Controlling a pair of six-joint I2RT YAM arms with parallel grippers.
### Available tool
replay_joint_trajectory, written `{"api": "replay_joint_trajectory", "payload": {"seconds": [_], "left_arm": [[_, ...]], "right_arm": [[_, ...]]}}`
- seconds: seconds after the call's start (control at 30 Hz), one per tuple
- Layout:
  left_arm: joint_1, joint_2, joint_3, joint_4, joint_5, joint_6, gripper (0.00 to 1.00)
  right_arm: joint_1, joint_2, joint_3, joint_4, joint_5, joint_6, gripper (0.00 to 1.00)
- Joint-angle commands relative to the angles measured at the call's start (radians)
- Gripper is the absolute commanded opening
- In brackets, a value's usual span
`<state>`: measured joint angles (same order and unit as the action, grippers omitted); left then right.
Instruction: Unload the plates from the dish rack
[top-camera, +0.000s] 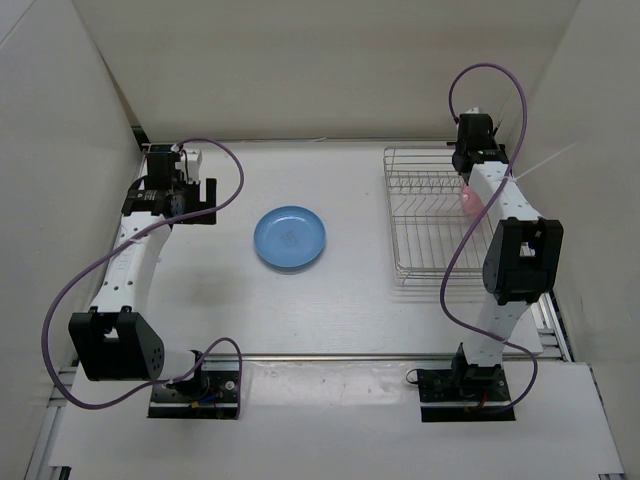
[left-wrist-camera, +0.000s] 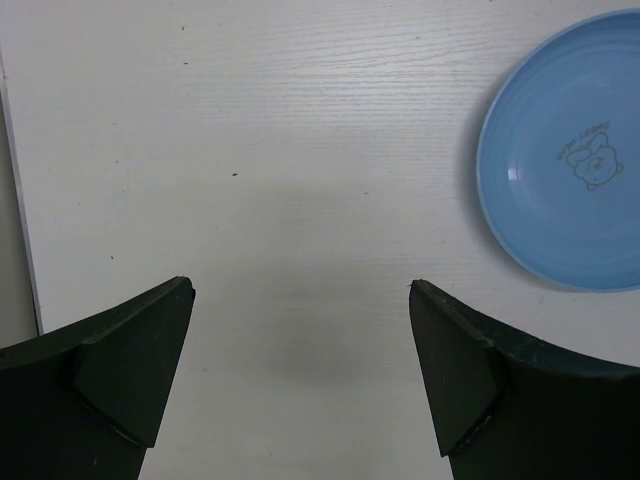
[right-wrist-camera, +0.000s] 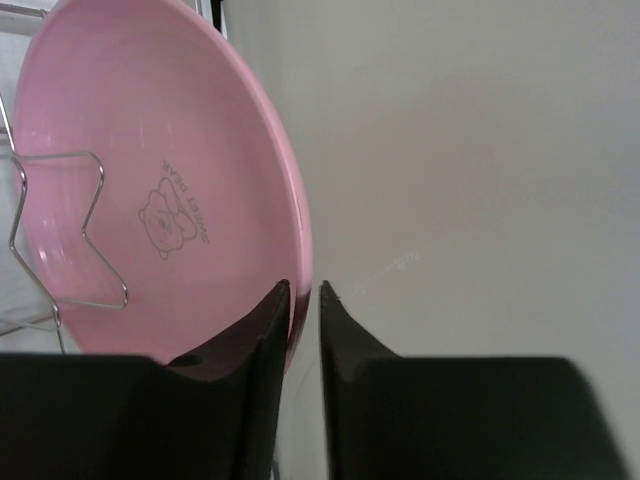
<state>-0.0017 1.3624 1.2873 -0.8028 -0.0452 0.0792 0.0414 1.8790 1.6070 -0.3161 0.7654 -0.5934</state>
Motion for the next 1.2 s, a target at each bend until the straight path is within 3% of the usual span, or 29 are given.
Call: {"api": "replay_joint_trajectory", "payload": {"seconds": [0.0,0.13,0.37,0.63,0.97,1.03,1.17], "left_arm": [[0.009,-0.014,0.004,0.011,0.036,0.010,1.00],[0.019,-0.014,0.004,0.011,0.036,0.010,1.00],[0.028,-0.023,0.004,0.002,0.047,0.010,1.00],[0.028,-0.023,-0.006,0.014,0.047,0.010,1.00],[0.028,-0.002,0.021,0.005,0.025,0.001,1.00],[0.028,-0.011,0.021,0.014,0.048,0.001,1.00],[0.014,-0.011,0.030,0.024,0.189,0.010,1.00]], "right_arm": [[0.002,-0.003,0.001,0.058,0.041,-0.003,0.19],[0.011,-0.014,-0.009,0.058,0.061,-0.003,0.00],[0.032,-0.041,0.002,0.067,0.124,-0.013,0.00],[0.083,-0.099,0.103,0.117,0.265,-0.182,0.00],[0.110,-0.188,0.229,0.181,0.281,-0.298,0.00],[0.110,-0.237,0.229,0.149,0.269,-0.254,0.00],[0.132,-0.372,0.281,-0.240,-0.068,0.106,0.00]]}}
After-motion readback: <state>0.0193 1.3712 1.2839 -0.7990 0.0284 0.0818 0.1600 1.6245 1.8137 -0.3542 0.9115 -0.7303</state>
